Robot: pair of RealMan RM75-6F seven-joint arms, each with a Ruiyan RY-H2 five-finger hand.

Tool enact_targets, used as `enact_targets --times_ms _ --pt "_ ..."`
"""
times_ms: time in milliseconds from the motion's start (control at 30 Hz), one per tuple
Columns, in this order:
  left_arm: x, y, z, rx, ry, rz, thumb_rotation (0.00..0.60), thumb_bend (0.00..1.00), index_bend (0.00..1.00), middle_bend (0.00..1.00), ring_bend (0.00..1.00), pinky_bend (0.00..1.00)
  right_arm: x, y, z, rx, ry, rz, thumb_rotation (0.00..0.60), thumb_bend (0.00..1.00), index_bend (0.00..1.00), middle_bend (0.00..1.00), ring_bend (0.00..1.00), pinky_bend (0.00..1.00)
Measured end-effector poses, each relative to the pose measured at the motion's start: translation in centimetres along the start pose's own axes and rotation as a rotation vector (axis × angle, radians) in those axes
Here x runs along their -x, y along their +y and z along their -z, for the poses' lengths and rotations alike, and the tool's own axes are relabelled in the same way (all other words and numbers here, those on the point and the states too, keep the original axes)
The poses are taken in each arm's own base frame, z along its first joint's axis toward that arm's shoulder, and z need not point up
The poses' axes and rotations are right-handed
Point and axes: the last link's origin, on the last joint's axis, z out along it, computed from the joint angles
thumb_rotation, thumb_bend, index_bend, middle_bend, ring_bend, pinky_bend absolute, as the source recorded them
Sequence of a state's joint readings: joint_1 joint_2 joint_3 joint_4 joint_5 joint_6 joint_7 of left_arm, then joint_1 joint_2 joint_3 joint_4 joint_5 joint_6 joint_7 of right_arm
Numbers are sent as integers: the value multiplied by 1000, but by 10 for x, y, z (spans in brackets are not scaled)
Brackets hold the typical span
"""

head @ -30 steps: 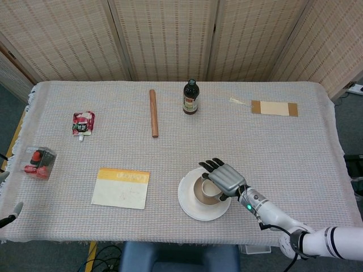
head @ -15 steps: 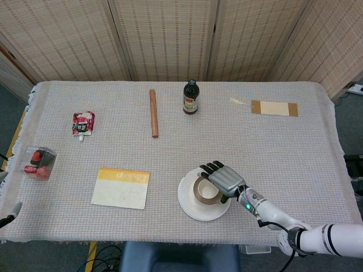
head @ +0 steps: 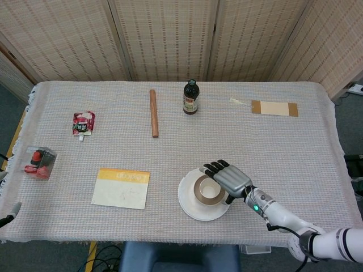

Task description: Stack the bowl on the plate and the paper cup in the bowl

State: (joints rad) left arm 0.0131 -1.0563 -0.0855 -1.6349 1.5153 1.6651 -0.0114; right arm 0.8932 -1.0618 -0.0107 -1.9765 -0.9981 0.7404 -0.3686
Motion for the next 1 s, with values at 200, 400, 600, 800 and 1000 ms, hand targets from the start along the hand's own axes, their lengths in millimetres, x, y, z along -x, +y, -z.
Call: enact_targets --times_ms 200,400,600,800,1000 --pt "1 1 -1 -3 1 -17 600 297 174 0 12 241 -8 12 33 27 128 10 600 136 0 0 0 0" --pt "12 4 -4 -1 -35 -55 600 297 175 0 12 241 -1 44 68 116 331 4 600 104 0 0 0 0" --pt "19 4 -7 -17 -63 -81 600 297 176 0 12 241 21 87 99 269 487 89 600 97 0 0 0 0" --pt "26 7 -11 -7 -81 -99 600 297 178 0 12 241 50 98 128 410 627 155 600 96 0 0 0 0" --pt "29 10 -12 1 -85 -107 600 297 181 0 12 241 78 108 153 478 695 124 600 96 0 0 0 0"
